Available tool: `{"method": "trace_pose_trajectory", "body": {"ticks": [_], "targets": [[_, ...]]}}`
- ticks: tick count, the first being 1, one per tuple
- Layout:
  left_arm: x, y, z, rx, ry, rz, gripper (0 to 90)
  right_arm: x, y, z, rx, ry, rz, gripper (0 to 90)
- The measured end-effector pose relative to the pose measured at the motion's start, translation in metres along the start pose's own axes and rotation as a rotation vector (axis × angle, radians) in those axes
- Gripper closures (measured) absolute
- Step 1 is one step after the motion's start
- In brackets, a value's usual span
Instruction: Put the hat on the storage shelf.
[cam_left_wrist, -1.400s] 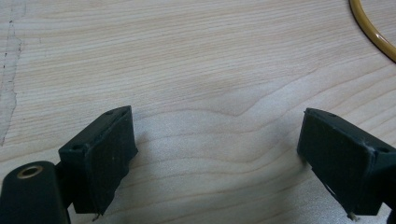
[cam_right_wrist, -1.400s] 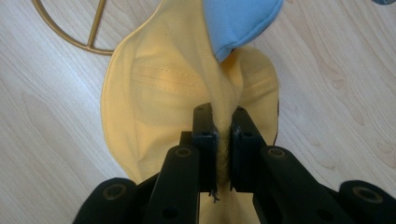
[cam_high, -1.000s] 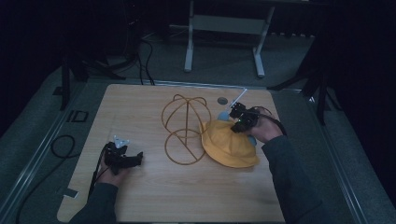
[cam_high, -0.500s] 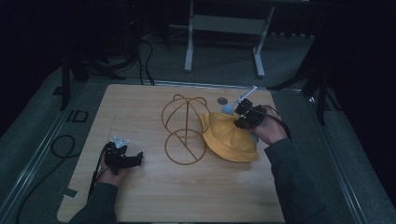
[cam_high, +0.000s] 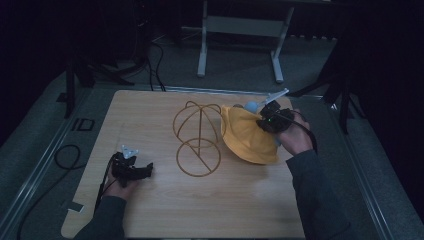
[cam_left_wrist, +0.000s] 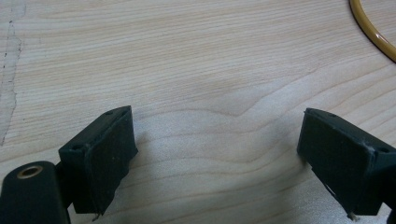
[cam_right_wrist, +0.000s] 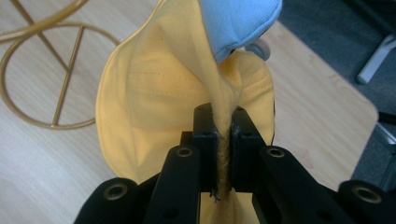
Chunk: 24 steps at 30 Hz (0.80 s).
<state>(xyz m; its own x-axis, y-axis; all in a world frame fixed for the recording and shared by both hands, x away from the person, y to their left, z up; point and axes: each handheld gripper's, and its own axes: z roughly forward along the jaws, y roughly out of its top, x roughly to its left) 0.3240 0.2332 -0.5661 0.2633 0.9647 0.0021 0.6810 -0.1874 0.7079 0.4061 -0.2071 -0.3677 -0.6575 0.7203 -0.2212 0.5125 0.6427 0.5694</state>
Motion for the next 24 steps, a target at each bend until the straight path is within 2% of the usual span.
{"method": "trace_pose_trajectory", "body": {"ticks": [12, 24], "targets": [[0.0, 0.0, 0.0, 0.0, 0.0, 0.0, 11.5, -0.006, 0.003, -0.016, -0.051, -0.025, 0.006, 83.7], [0.0, 0.0, 0.0, 0.0, 0.0, -0.001, 11.5, -0.014, 0.007, -0.037, -0.116, -0.019, -0.005, 83.9]]}}
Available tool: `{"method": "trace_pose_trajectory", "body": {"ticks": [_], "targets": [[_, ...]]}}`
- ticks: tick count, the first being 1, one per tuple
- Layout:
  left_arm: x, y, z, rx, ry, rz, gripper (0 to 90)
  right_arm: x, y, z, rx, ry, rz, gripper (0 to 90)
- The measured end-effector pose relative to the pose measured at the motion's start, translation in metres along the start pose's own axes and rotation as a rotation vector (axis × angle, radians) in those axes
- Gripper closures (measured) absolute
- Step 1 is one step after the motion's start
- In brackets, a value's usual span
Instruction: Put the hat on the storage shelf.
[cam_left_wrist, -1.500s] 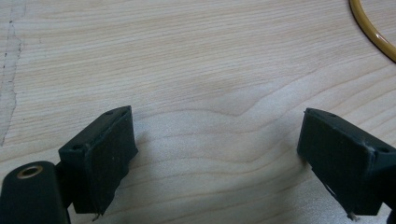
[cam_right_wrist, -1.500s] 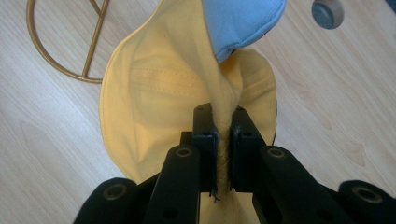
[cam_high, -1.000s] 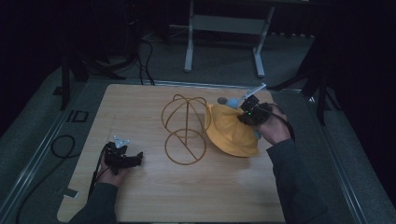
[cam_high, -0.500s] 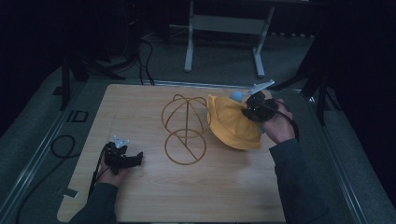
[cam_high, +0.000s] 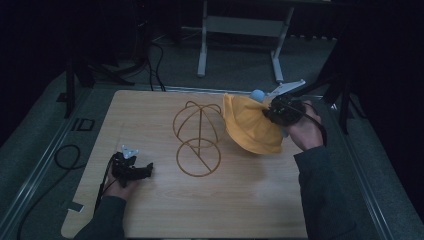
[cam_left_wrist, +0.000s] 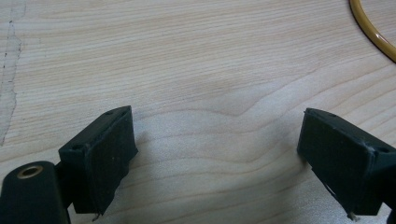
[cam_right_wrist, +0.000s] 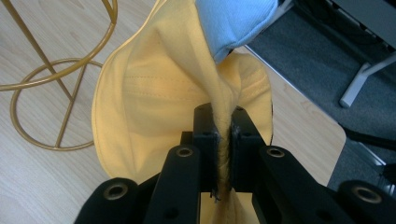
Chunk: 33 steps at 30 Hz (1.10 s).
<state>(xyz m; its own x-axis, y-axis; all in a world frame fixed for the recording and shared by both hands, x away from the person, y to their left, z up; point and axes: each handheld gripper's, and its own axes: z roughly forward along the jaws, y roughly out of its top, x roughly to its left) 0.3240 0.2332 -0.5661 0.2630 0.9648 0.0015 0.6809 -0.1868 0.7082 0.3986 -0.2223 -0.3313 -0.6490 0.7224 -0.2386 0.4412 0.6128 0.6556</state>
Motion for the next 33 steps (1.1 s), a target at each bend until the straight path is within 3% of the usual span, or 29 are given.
{"method": "trace_pose_trajectory", "body": {"ticks": [8, 19, 33], "targets": [[0.0, 0.0, 0.0, 0.0, 0.0, 0.001, 11.5, -0.007, 0.0, -0.012, -0.047, 0.008, -0.005, 83.9], [0.0, 0.0, 0.0, 0.003, -0.001, 0.001, 11.5, -0.011, 0.001, -0.028, -0.103, 0.06, -0.011, 83.9], [0.0, 0.0, 0.0, 0.003, -0.001, 0.001, 11.5, -0.008, 0.007, -0.042, -0.16, 0.103, -0.048, 83.9]]}}
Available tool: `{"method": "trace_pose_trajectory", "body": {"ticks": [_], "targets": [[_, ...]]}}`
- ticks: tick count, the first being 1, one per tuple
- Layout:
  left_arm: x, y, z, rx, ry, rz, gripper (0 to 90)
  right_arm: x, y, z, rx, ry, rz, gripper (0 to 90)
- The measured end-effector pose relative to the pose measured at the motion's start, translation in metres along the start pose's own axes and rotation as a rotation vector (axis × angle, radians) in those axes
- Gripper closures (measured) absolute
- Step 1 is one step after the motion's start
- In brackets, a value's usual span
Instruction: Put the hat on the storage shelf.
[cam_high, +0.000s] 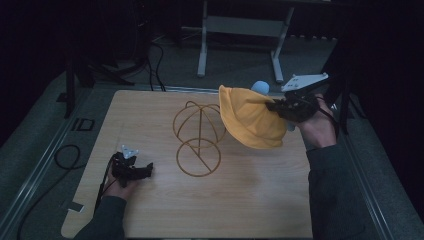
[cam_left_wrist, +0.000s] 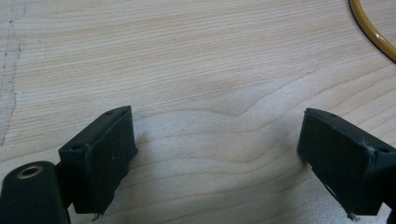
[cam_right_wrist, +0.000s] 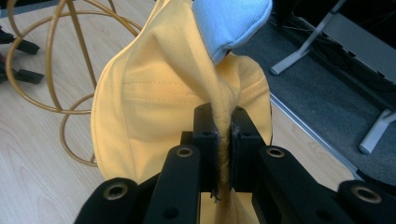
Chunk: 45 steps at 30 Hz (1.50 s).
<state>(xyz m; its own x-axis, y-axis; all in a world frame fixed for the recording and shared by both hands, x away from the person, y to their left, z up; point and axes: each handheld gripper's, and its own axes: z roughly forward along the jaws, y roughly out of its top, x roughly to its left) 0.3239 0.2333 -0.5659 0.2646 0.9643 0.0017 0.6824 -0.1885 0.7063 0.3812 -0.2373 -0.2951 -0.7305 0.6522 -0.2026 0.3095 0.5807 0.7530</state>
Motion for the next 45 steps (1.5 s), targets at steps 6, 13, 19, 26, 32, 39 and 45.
{"method": "trace_pose_trajectory", "body": {"ticks": [6, 13, 19, 26, 32, 39, 45], "targets": [[0.0, 0.0, 0.0, 0.0, 0.0, 0.0, 11.5, 0.002, 0.006, -0.001, -0.003, 0.018, -0.015, 84.0], [0.0, 0.0, 0.0, 0.0, 0.0, 0.0, 11.5, 0.004, 0.011, -0.004, -0.038, 0.053, -0.02, 84.0], [0.0, 0.0, 0.0, 0.001, 0.0, 0.001, 11.5, 0.007, 0.016, -0.004, -0.059, 0.075, -0.027, 84.0], [0.0, 0.0, 0.0, 0.0, 0.0, 0.001, 11.5, 0.012, 0.025, -0.002, -0.076, 0.101, -0.039, 83.9], [0.0, 0.0, 0.0, 0.0, 0.0, 0.001, 11.5, 0.017, 0.035, 0.001, -0.078, 0.115, -0.057, 83.9], [0.0, 0.0, 0.0, 0.0, 0.0, 0.001, 11.5, 0.02, 0.042, 0.006, -0.078, 0.122, -0.066, 83.9], [0.0, 0.0, 0.0, 0.0, 0.0, 0.001, 11.5, 0.022, 0.048, 0.01, -0.082, 0.13, -0.071, 83.9]]}}
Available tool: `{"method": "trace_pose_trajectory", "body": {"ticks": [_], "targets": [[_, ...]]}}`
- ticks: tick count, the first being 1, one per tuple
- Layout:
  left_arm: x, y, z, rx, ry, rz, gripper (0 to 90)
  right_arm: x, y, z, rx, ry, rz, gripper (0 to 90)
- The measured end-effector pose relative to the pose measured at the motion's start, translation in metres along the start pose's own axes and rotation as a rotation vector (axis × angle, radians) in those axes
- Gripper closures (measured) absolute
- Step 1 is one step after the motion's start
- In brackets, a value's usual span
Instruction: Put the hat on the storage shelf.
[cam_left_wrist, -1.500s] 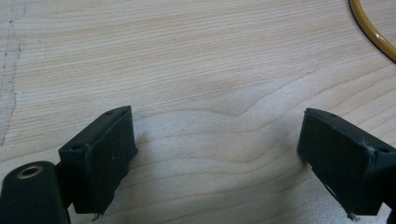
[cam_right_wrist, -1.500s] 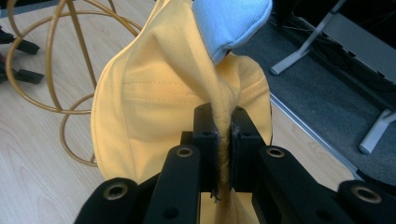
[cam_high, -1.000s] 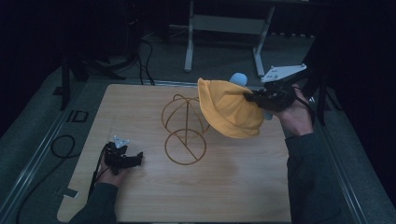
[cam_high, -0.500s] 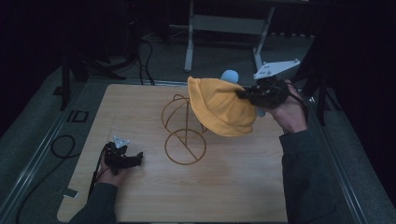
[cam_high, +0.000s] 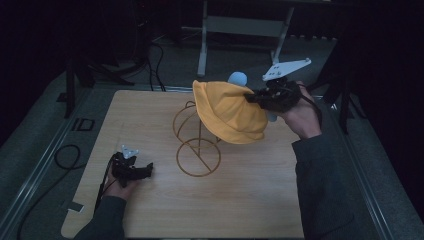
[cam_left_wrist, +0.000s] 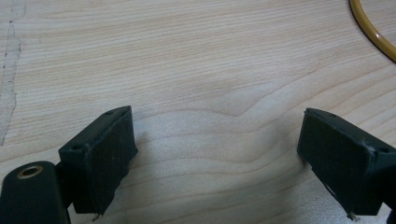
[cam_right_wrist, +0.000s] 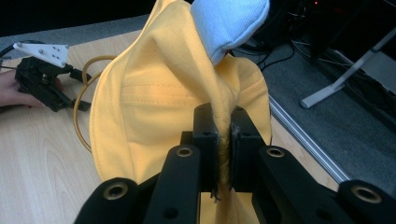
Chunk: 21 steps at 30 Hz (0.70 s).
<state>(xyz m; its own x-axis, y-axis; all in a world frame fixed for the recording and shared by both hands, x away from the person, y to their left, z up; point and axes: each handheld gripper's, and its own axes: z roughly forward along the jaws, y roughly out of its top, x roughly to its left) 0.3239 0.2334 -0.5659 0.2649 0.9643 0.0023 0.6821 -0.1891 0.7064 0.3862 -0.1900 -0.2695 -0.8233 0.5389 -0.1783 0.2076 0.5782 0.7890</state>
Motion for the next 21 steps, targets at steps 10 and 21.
{"method": "trace_pose_trajectory", "body": {"ticks": [10, 21], "targets": [[0.0, 0.0, 0.0, -0.001, 0.0, 0.001, 11.5, 0.003, 0.01, 0.011, 0.015, 0.015, -0.017, 83.9], [0.0, 0.0, 0.0, 0.0, 0.0, 0.001, 11.5, 0.008, 0.02, 0.03, 0.03, 0.039, -0.037, 83.7]]}}
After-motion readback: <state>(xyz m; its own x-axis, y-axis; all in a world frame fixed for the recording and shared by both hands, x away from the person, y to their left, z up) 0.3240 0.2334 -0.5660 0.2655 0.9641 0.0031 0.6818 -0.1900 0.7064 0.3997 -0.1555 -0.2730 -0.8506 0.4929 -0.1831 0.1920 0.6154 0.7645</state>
